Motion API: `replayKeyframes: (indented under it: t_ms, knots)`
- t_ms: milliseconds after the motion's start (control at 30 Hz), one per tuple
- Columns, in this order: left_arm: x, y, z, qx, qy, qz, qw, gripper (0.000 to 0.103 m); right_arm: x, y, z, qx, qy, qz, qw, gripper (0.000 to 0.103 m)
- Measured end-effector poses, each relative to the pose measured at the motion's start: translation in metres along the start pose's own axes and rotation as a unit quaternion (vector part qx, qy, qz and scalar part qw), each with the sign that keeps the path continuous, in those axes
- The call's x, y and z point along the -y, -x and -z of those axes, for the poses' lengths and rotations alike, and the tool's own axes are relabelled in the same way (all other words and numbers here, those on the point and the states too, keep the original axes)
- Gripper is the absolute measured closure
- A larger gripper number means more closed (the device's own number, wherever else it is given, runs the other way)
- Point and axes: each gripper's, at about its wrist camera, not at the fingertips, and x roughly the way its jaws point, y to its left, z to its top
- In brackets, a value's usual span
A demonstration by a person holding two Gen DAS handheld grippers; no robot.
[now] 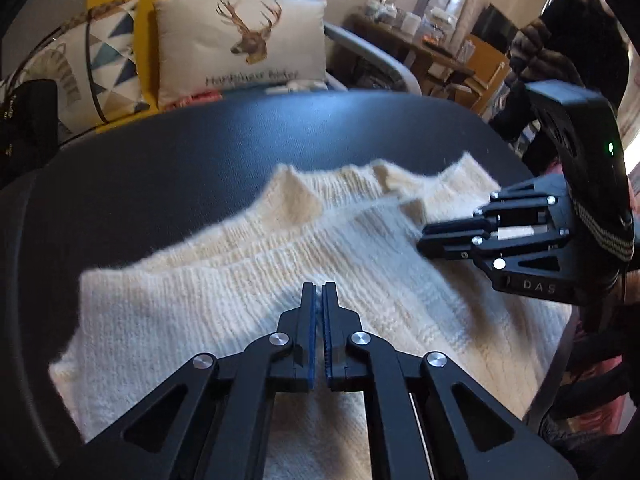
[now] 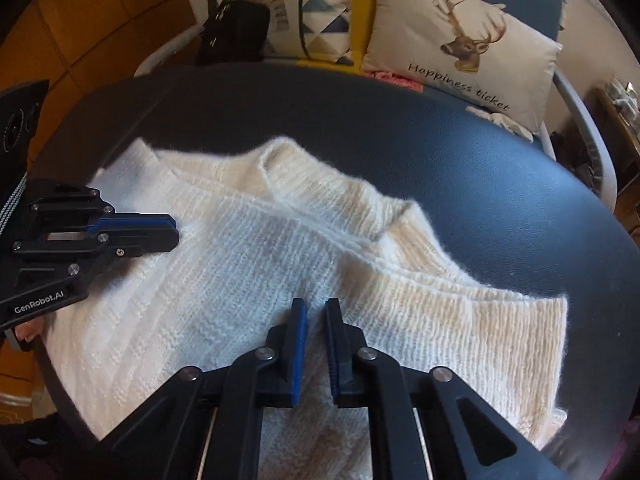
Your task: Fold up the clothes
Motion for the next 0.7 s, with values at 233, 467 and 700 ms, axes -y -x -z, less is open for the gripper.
replayKeyframes:
  t_ms: [233,467,700]
  knots:
    - [-0.021,0.004,-0.002,-0.015,0.06,0.007,0.9981,0.094,0.02,-0.003,0.008,0.004,-0.042,0.004,0.999,0.095]
    - [-0.058,0.029,0.011,-0.041,0.085,-0.048,0.9944,0.078,0.013,0.027,0.009,0.044,-0.071,-0.06,0.995,0.078]
    - [-0.035,-0.007,0.002,-0.091,0.027,-0.049,0.9943,0.053,-0.042,0.003,0.02,0.015,-0.004,-0.051,0.999,0.074]
